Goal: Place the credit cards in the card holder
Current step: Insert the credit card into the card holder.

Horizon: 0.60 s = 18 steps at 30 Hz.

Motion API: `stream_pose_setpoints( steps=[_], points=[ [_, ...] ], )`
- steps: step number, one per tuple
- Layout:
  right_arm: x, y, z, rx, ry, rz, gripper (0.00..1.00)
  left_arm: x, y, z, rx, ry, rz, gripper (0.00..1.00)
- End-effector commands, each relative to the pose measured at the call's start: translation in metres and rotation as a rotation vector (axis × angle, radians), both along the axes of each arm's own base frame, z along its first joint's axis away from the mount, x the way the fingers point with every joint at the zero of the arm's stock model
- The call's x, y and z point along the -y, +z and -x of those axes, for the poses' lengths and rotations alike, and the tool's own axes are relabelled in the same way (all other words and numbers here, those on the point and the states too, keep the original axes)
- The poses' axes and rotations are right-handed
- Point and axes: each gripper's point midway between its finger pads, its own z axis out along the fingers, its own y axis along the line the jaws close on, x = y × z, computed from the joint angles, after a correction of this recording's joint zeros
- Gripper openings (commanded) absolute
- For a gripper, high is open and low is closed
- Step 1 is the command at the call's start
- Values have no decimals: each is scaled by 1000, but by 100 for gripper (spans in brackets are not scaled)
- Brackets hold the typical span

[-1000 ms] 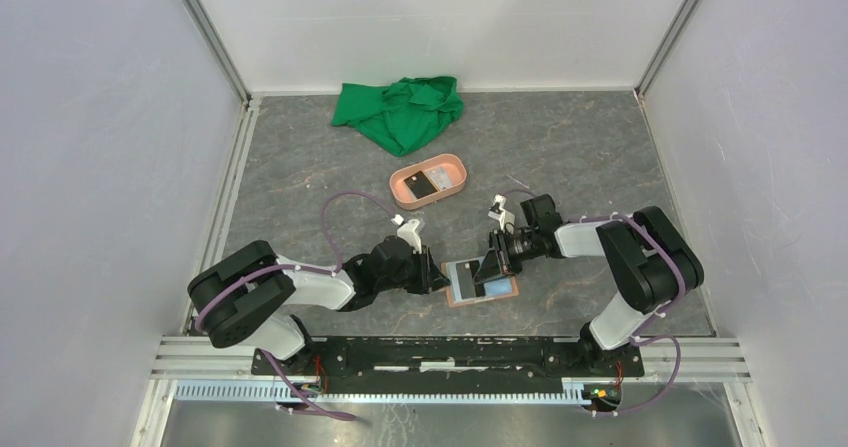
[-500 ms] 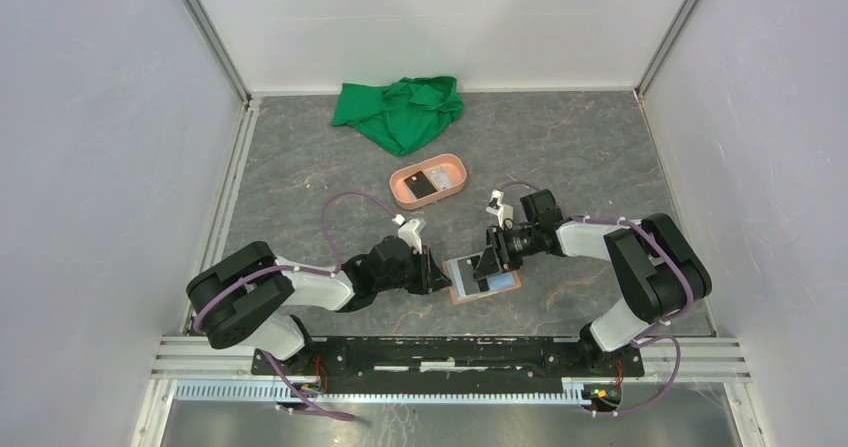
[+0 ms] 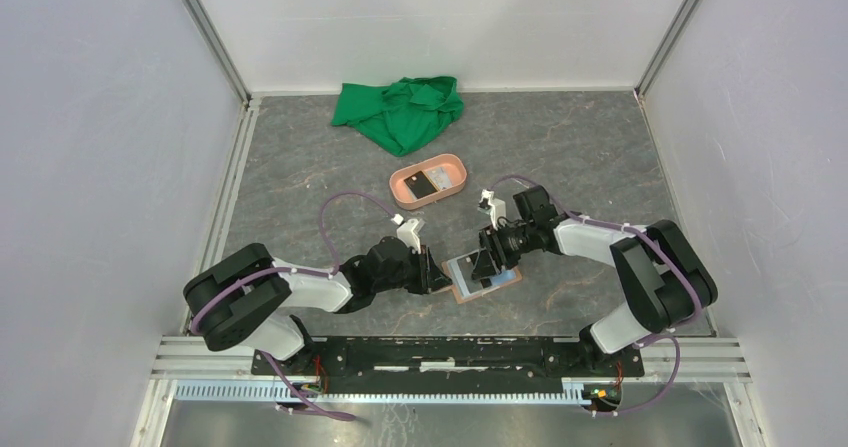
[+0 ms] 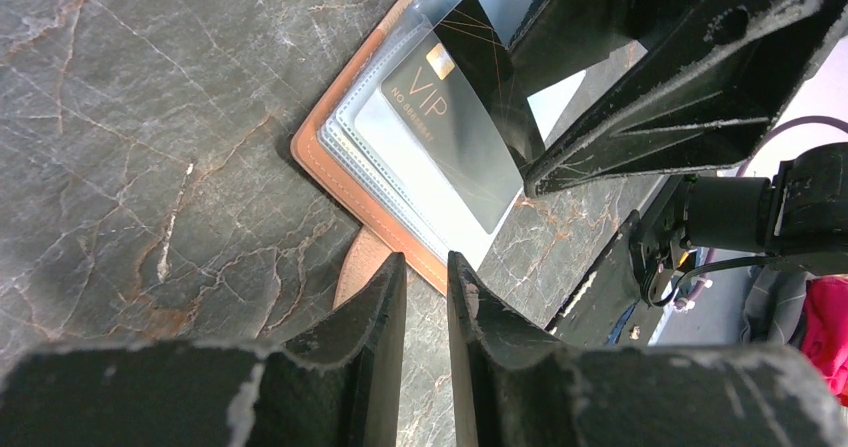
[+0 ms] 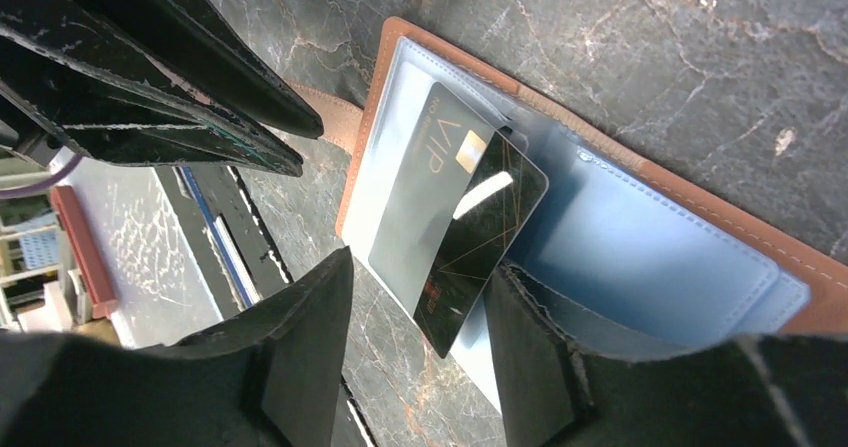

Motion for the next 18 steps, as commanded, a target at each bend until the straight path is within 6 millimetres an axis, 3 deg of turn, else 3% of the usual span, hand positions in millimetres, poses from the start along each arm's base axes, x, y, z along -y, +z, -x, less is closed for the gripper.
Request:
stream_pose_setpoints(
  steps=[1,9,18],
  points=[
    [4,0,-14,142,53,71,59,4,14,-4,70,-20,38,29],
    [0,2,-10,242,164,110,65,4,13,-4,66,-21,37,29],
    [-8,8,1,339,302,106,81,4,11,-4,59,-17,33,29]
  ],
)
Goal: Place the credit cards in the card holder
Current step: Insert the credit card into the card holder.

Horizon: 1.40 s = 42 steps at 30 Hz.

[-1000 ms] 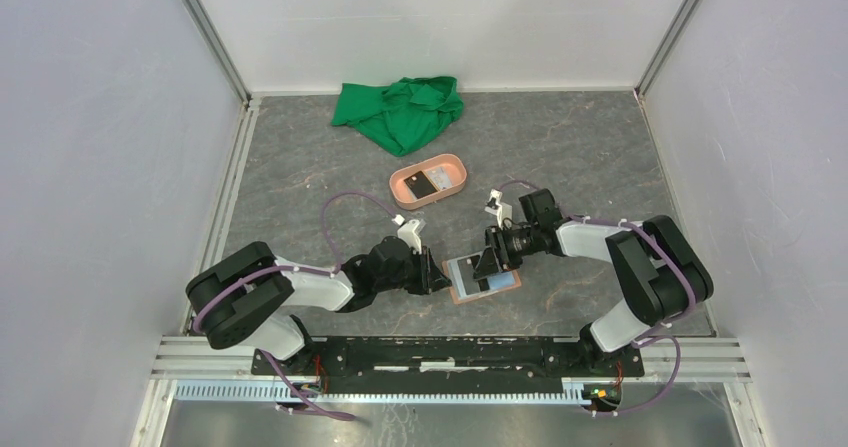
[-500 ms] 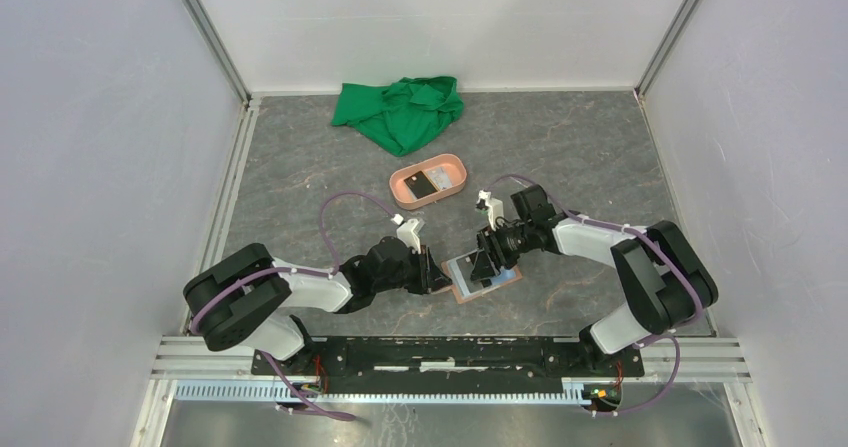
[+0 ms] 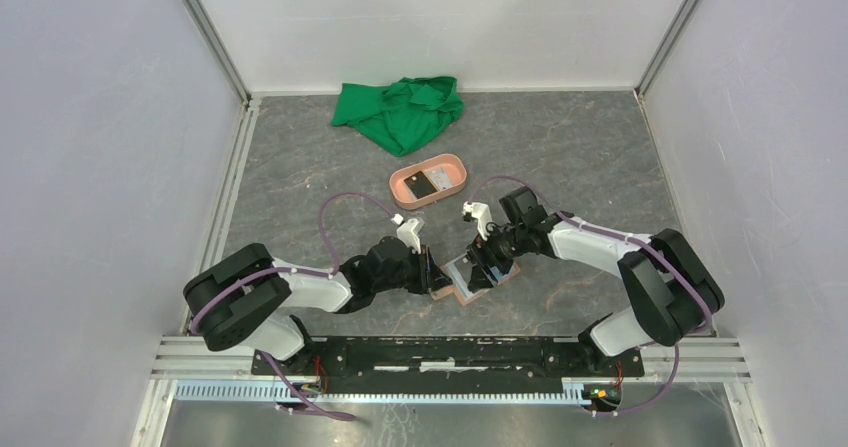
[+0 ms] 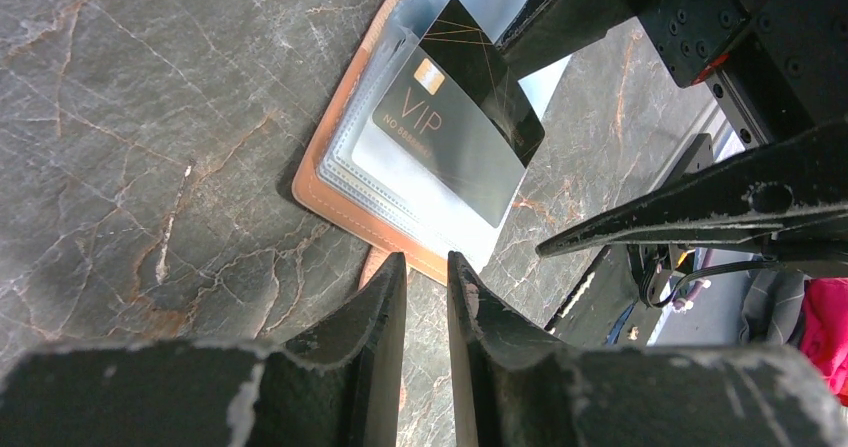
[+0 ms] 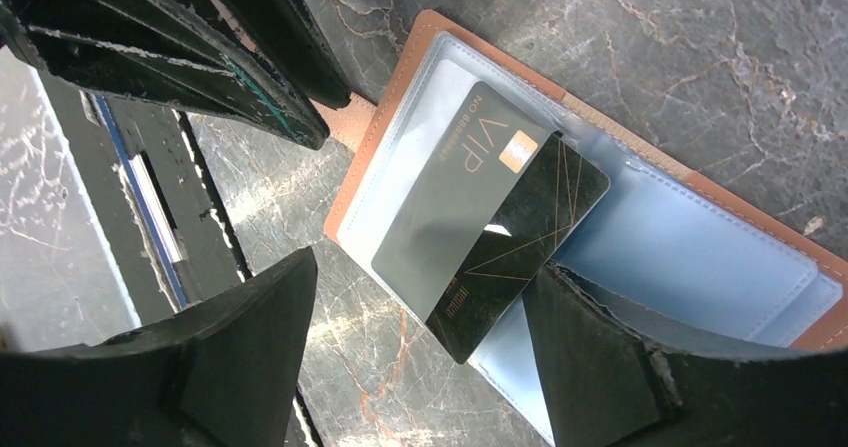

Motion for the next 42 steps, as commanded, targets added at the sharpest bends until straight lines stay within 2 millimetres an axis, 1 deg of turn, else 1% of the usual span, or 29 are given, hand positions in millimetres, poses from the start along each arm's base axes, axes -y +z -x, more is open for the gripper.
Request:
stream_pose_setpoints(
  steps=[1,3,6,8,12,15,19,23,26,28,32,39,42],
  points=[
    [-1,4,-8,105,75,26,83,3,10,-4,56,-17,30,29],
    [-2,4,-6,100,101,24,86,3,10,-4,57,-16,30,29],
    [-1,6,-10,122,113,41,89,3,11,-4,59,-12,32,29],
    [1,7,-15,143,98,54,89,2,12,-5,61,-10,35,29],
    [-2,13,-17,148,73,35,89,2,11,-4,58,-11,34,29],
    [0,12,-21,112,22,38,89,2,11,-4,60,-10,35,29],
    [-1,14,-22,30,-21,-8,90,1,11,-4,59,-8,36,29],
    [0,19,-25,64,-12,-17,93,2,11,-5,58,-8,36,29],
    [6,20,-29,117,-4,2,94,2,11,-5,57,-8,36,29],
    [9,21,-32,143,-13,18,95,2,11,-4,57,-10,36,29],
    [11,19,-32,143,-20,27,93,2,11,-4,57,-10,36,29],
    [9,8,-27,81,-18,41,87,2,11,-5,55,-11,38,29],
    [10,8,-27,78,-19,40,86,3,9,-5,50,-11,34,29]
  ],
)
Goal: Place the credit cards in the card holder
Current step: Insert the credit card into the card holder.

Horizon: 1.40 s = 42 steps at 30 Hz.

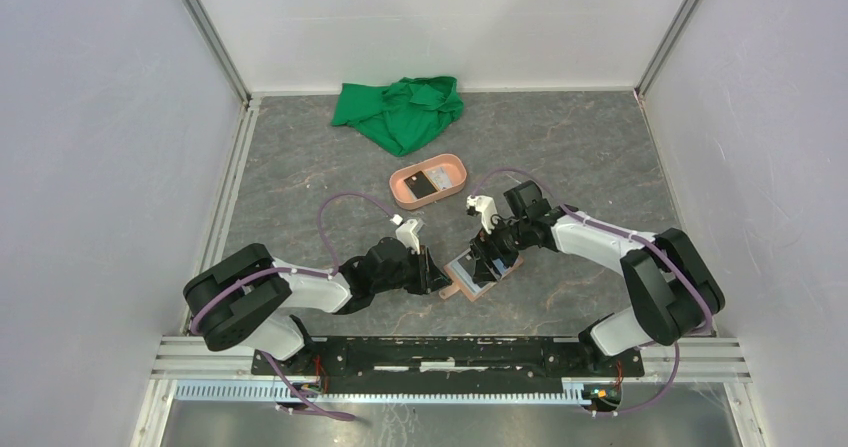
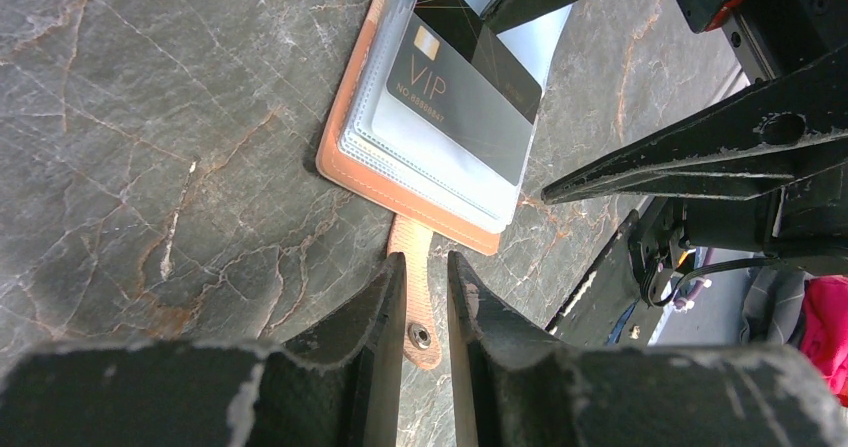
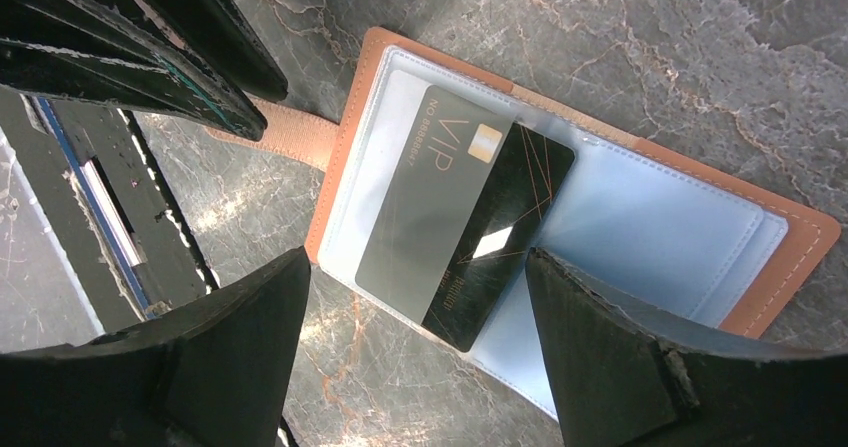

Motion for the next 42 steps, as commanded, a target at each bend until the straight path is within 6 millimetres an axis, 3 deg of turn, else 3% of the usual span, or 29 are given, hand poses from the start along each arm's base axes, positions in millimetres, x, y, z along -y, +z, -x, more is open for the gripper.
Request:
stream_pose_setpoints(
  steps=[1,16,24,32,39,42],
  points=[
    [-5,6,-6,15,8,-22,85,5,8,-5,43,-12,24,29],
    [-29,14,17,-25,121,-95,65,10,0,-8,11,-23,-11,28],
    [-25,21,13,29,120,-99,67,9,0,-7,8,-22,-8,27],
    [-34,17,31,-84,145,-158,64,10,-1,-7,6,-24,-7,27],
    [-20,29,11,82,157,-105,77,3,14,-5,49,-5,49,28],
    [-13,35,6,165,174,-89,78,-2,21,-5,66,10,70,29]
  ],
)
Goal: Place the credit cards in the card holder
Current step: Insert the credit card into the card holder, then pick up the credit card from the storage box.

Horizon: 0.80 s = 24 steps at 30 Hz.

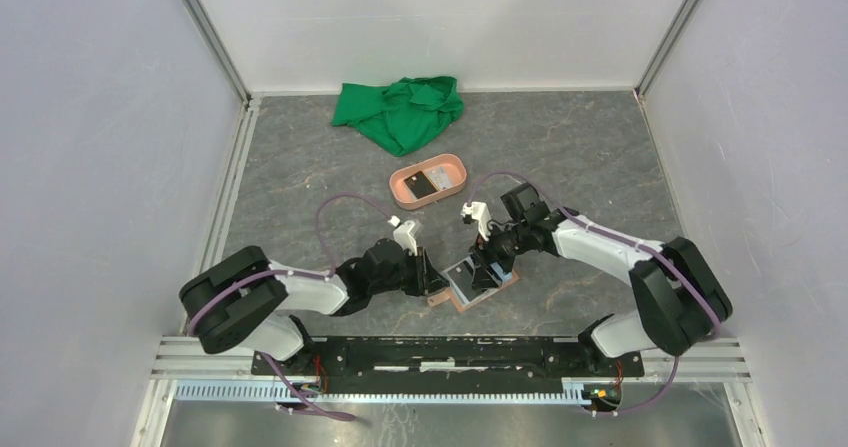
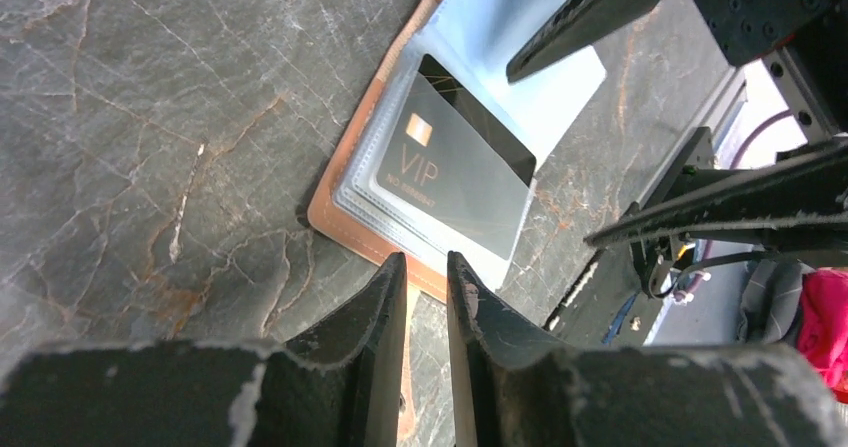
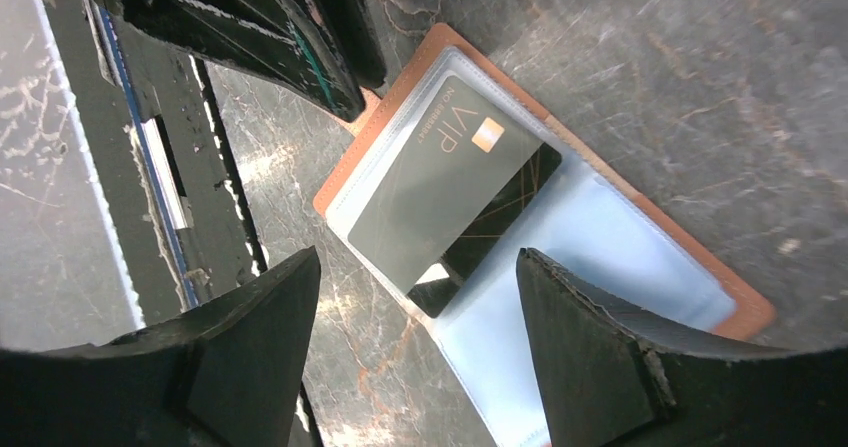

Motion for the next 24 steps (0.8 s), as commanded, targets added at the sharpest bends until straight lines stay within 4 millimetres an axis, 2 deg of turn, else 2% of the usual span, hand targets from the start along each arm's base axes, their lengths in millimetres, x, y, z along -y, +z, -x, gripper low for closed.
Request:
stream_pose_setpoints(
  steps=[1,3,7,9,10,17,24],
  points=[
    [3,25,-20,200,36,-25,78,0,26,-6,79,18,80,29],
    [7,28,-29,250,20,-5,69,-3,26,-6,76,28,77,28],
    [14,22,-40,280,-18,58,18,-5,18,-1,26,28,50,24],
    [17,14,-40,257,-31,88,3,-5,15,2,1,23,47,20],
    [18,10,-40,241,-39,97,0,-6,12,4,-9,23,43,18],
    [19,-13,-36,156,-57,152,0,3,7,9,-31,-31,40,15],
    [11,-17,-21,116,-2,135,0,12,-4,15,-74,-90,20,14]
  ],
)
